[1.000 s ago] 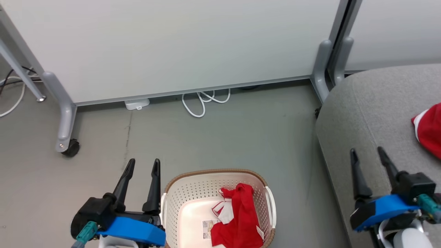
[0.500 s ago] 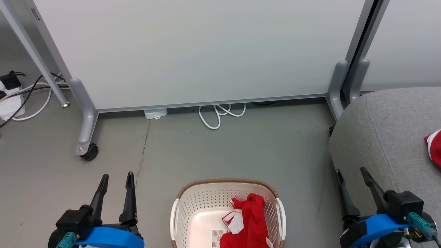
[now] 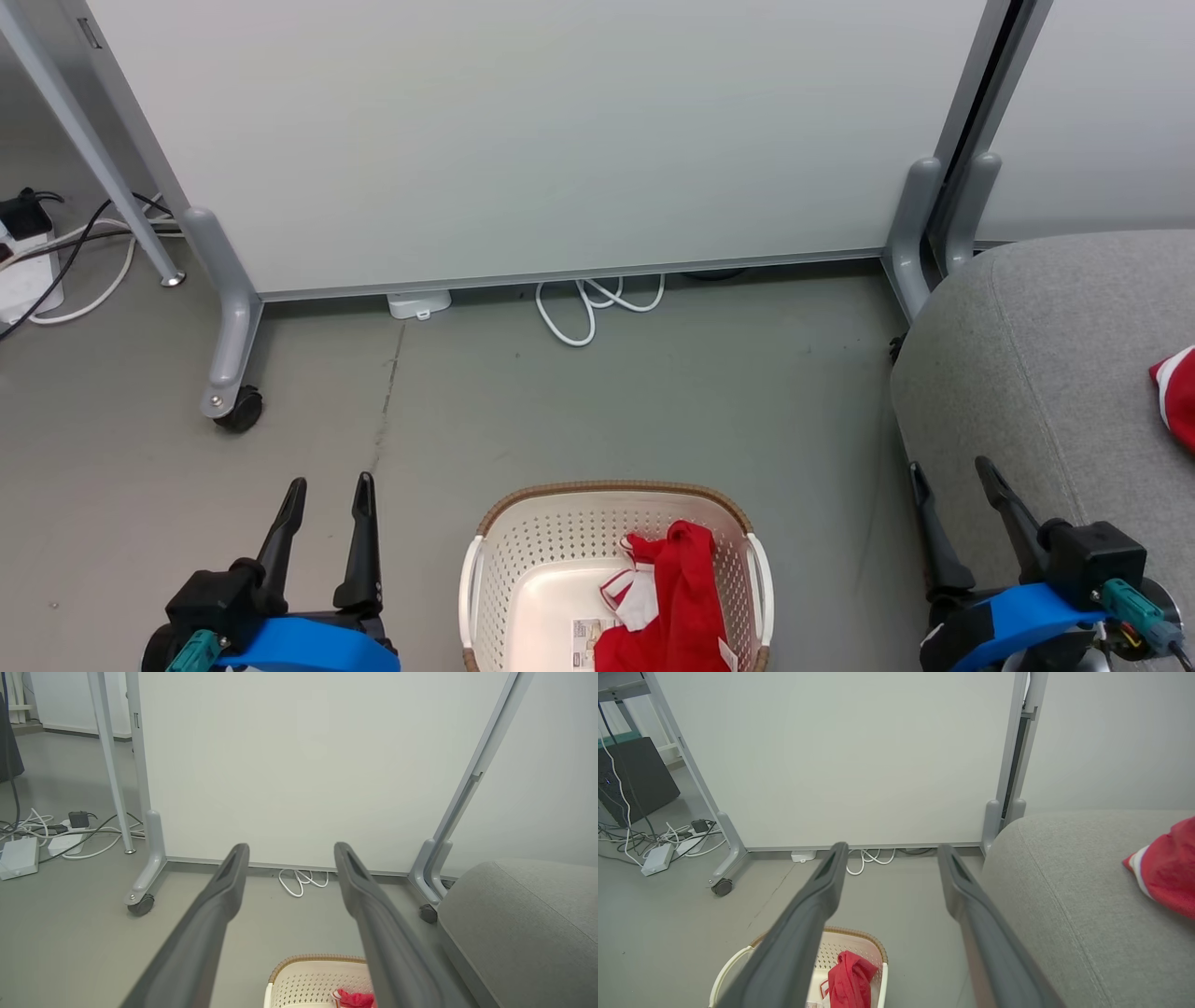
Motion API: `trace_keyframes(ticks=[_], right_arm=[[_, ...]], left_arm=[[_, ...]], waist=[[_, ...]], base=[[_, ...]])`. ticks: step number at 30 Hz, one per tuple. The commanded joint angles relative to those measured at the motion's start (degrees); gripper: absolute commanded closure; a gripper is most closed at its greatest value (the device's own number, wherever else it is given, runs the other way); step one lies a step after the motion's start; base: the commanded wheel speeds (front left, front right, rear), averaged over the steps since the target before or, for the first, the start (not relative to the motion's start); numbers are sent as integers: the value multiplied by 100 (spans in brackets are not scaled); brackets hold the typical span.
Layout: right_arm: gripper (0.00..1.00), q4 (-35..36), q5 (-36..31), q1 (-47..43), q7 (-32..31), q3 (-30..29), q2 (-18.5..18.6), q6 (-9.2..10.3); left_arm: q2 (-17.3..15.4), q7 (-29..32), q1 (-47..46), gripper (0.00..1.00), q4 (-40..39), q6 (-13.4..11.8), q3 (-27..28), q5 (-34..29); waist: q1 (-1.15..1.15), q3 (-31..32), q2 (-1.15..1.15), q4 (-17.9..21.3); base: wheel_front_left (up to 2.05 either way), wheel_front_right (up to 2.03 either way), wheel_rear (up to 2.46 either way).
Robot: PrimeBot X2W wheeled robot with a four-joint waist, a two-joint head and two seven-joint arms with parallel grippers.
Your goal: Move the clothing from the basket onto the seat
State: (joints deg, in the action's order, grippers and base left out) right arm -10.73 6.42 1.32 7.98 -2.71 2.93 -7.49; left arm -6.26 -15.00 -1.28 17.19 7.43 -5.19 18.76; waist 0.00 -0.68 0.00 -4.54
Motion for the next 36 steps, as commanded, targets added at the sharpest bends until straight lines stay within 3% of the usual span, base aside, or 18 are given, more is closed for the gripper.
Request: trace_keyframes(ticks=[1,17,25,36], right_arm=[[0,-15,-6,1,35,2,-6,-1],[0,103,-167,222,-6,47,-7,-1],[0,393,-354,559,-55,84,-7,-1],[0,831,-436,1313,-65,396,-7,-1]], left_arm=[[-9,-28,-6,0,8,6,-13,7],[6,-27,-258,0,38,6,-256,35],[25,-27,-888,0,434,6,-813,112],[9,-22,-2457,0,1520,6,-1893,422]], waist=[[0,1,0,5],[0,-529,0,150],[0,-1438,0,297],[0,-3029,0,710]], base=[[0,0,0],[0,0,0],[0,0,0],[0,0,0]])
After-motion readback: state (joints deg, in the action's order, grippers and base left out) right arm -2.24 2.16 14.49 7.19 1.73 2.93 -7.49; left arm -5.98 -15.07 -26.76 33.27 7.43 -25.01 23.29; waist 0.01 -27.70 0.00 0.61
